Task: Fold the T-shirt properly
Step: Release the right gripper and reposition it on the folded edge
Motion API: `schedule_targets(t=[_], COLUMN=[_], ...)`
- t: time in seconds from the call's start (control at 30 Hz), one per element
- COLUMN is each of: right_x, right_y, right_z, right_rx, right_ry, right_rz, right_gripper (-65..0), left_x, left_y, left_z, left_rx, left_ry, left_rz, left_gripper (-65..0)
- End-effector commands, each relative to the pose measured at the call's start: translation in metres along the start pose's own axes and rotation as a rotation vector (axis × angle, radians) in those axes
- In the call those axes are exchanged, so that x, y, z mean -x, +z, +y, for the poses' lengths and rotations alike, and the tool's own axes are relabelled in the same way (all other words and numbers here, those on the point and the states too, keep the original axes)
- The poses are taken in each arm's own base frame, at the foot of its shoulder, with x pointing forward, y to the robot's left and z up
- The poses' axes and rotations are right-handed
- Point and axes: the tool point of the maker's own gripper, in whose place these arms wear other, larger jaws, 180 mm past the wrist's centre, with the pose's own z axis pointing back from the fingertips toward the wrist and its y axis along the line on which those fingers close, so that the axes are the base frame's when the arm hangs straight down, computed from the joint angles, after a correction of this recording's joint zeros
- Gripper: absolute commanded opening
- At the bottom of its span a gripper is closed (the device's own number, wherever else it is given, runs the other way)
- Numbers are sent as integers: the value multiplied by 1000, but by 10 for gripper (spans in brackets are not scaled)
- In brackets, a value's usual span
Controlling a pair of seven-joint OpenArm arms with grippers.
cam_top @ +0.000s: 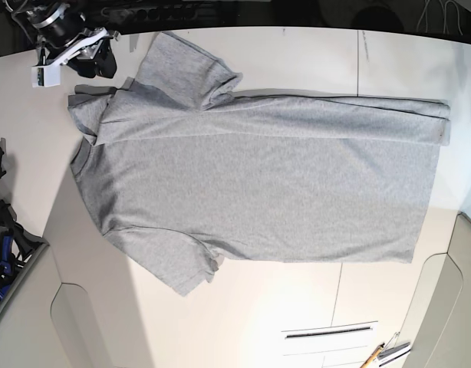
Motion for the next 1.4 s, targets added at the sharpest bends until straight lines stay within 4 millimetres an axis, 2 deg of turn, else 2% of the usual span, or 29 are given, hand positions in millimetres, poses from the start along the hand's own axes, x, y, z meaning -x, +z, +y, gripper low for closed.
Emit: schedule_targets(t=[0.0,0.2,0.4,0.53,0.7,0.73,0.77,0.83,0.87,0.97,1.03,1.17,1.37], right_x=[1,42,71,84,86,86,84,81,77,60,41,-12,-88], right_y=[-1,-27,-38,-41,-42,-42,-43,-41,-40,-38,-39,-46,-68], right_z=[4,17,64,84,89,89,90,95,101,115,121,133,142], right_rx=[-24,-117,-244,-287,-297,-298,-301,-334,-369,-438,-454,-468,-436], right_ry=[-26,-125,-102,-56,-46,-46,-48,-40,-29,-32,-3,107,278], right_rz=[-10,88,201,252,260,258,252,238,223,167,118,-6,-165], right_gripper=[-409,-408,-408,-408,-409,-424,-465,-606,-650,-650,-650,-650,-650], left_x=[-25,-33,-33,-33,-32,-32,-32,-32,-32,-32,-32,-32,-32], left_y=[4,6,6,6,6,6,6,6,6,6,6,6,6], left_z=[1,3,3,4,4,4,4,4,4,3,3,4,3], left_rx=[11,6,5,5,5,5,5,5,5,6,5,5,6], left_ry=[-34,-53,-54,-54,-54,-53,-53,-54,-54,-53,-53,-53,-52], left_rz=[-56,-63,-61,-61,-58,-58,-58,-58,-58,-58,-58,-58,-59], left_gripper=[-343,-343,-343,-343,-343,-343,-343,-343,-343,-343,-343,-343,-343])
